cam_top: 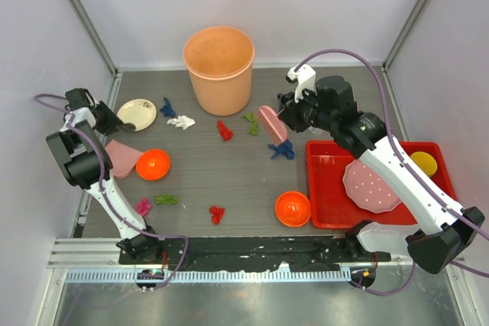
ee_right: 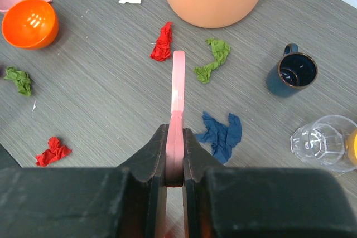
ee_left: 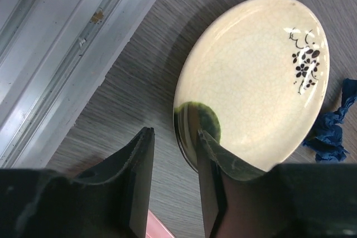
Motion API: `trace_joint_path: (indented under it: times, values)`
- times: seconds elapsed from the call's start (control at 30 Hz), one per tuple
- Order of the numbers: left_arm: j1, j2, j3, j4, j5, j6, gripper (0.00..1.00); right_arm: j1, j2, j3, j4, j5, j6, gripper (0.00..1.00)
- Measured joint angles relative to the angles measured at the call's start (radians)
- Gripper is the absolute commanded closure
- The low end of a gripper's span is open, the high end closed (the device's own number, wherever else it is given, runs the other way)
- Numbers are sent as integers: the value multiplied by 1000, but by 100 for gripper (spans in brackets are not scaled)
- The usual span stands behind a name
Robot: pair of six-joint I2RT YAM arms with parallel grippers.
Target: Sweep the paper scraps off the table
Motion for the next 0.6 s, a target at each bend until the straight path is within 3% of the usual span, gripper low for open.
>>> trace_joint_path:
  times: [0.23,0.3,0.43,0.6]
  values:
    - [-5,-66,-48,-29,57,20,47,0,-25,0,-6,-1,10,99]
    - [-14,-130,-85,-47,99,42,41,0,-32,0,-7,4,12,99]
    - [-31,-267,-121,-92,242,143,38,0,-46,-1,-7,8,14,99]
    - [-105,-363,-53,-375,397,603,35,0,-66,-13,-8,9,14,99]
